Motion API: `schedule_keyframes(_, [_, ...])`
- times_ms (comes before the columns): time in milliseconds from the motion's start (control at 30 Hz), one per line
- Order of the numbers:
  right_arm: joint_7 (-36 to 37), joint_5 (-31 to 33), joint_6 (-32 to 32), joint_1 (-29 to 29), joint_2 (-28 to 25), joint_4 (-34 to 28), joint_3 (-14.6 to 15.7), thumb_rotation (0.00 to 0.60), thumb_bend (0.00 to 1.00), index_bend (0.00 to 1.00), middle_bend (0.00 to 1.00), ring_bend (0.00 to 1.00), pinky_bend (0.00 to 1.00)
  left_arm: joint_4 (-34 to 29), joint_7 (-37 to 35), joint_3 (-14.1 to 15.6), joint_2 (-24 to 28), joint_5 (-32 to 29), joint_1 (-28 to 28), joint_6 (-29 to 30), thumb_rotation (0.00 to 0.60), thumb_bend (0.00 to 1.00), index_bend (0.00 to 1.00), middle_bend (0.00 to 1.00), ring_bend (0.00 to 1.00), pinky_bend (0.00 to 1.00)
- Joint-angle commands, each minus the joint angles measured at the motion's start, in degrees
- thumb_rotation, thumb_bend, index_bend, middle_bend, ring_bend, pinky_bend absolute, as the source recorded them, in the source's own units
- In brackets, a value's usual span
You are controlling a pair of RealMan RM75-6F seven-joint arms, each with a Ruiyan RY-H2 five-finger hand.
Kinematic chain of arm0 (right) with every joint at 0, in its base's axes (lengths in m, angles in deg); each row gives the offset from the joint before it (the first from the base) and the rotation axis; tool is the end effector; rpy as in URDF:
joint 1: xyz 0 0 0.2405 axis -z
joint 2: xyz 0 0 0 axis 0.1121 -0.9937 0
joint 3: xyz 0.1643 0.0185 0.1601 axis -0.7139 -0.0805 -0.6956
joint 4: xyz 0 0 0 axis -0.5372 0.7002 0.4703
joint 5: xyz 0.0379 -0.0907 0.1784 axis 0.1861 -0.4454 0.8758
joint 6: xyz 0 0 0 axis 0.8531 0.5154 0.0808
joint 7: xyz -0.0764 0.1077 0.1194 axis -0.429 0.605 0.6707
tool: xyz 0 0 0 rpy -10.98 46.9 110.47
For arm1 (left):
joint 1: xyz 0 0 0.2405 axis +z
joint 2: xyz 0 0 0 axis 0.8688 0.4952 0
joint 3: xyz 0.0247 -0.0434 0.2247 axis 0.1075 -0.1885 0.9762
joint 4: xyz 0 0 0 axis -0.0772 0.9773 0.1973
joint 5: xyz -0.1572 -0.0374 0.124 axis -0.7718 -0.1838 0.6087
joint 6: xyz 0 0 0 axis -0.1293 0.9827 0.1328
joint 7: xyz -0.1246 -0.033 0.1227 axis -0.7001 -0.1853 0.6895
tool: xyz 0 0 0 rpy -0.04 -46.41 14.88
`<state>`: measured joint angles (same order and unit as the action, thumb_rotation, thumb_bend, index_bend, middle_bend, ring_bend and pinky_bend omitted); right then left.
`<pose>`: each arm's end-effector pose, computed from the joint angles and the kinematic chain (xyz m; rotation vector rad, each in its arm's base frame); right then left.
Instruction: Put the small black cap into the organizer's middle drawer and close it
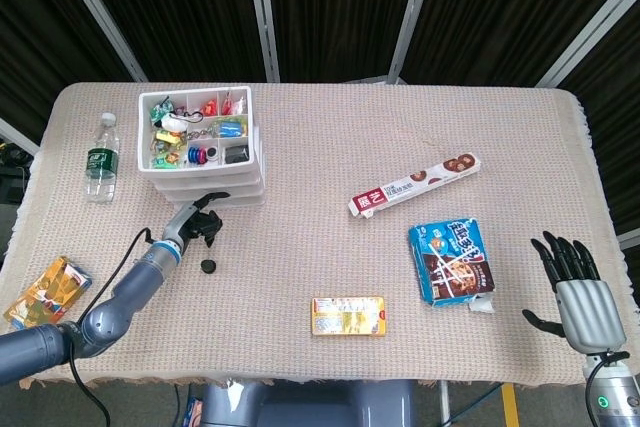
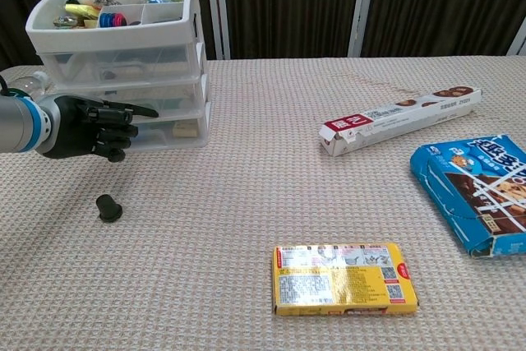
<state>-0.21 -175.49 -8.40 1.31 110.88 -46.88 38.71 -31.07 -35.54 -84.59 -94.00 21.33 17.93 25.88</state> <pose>-0.2774 -0.2111 0.1428 1.4629 -0.8438 0.8774 -0.1696 0.3646 -0.0254 -0.8746 -2.3491 -1.0567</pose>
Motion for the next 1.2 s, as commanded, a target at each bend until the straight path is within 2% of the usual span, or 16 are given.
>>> schedule_keyframes(33, [0.0, 0.0, 0.0, 0.0, 0.0, 0.0, 0.0, 0.6, 0.0, 0.07, 0.0, 0.0, 0.0, -0.4, 0.0, 0.1, 0.2, 0.4, 0.3, -0.2, 0.6, 0.98, 0.25, 0.93, 0.84, 0.75])
schedule_keyframes(567, [-0.7, -0.5, -0.6, 0.2, 0.1, -0.3, 0.1, 0.6, 0.0, 0.07, 0.0, 0.0, 0.0, -6.9, -2.6, 0.7, 2.3, 8.0, 7.3, 3.3, 0.6, 0.98, 0.28, 0.93, 0.84, 0.75])
schedule_keyframes(800, [-0.7, -0.6, -0.7, 0.2, 0.2, -0.2, 0.1, 0.6, 0.0, 0.07, 0.0, 0.0, 0.0, -10.7, -1.0, 3.0, 3.8, 16.4, 11.8, 9.1, 0.6, 0.98, 0.28, 0.93, 0.84, 0.75])
schedule_keyframes(933, [-0.8, -0.6, -0.8, 0.2, 0.3, -0.2, 0.0, 0.6, 0.0, 0.07, 0.0, 0.0, 0.0, -12.1, 5.1, 5.6, 4.4, 25.0, 13.9, 16.9, 0.6, 0.98, 0.28, 0.93, 0.84, 0.75])
schedule_keyframes(1033, [-1.0, -0.7, -0.7, 0.2, 0.3, -0.3, 0.1, 0.6, 0.0, 0.07, 0.0, 0.0, 0.0, -12.0, 16.6, 8.5, 4.7, 31.6, 14.3, 25.5, 0.6, 0.97, 0.26, 0.97, 0.86, 0.75])
schedule_keyframes(1133, [-1.2, -0.7, -0.7, 0.2, 0.3, -0.4, 0.1, 0.6, 0.0, 0.07, 0.0, 0.0, 0.0, -12.4, 26.1, 9.5, 5.1, 35.0, 14.1, 31.3, 0.6, 0.97, 0.24, 0.98, 0.87, 0.76])
schedule_keyframes(1200, [-1.3, -0.8, -0.8, 0.2, 0.3, -0.4, 0.1, 0.6, 0.0, 0.07, 0.0, 0.0, 0.0, -13.2, 32.0, 9.6, 5.6, 35.1, 13.7, 33.7, 0.6, 0.97, 0.23, 0.98, 0.87, 0.76])
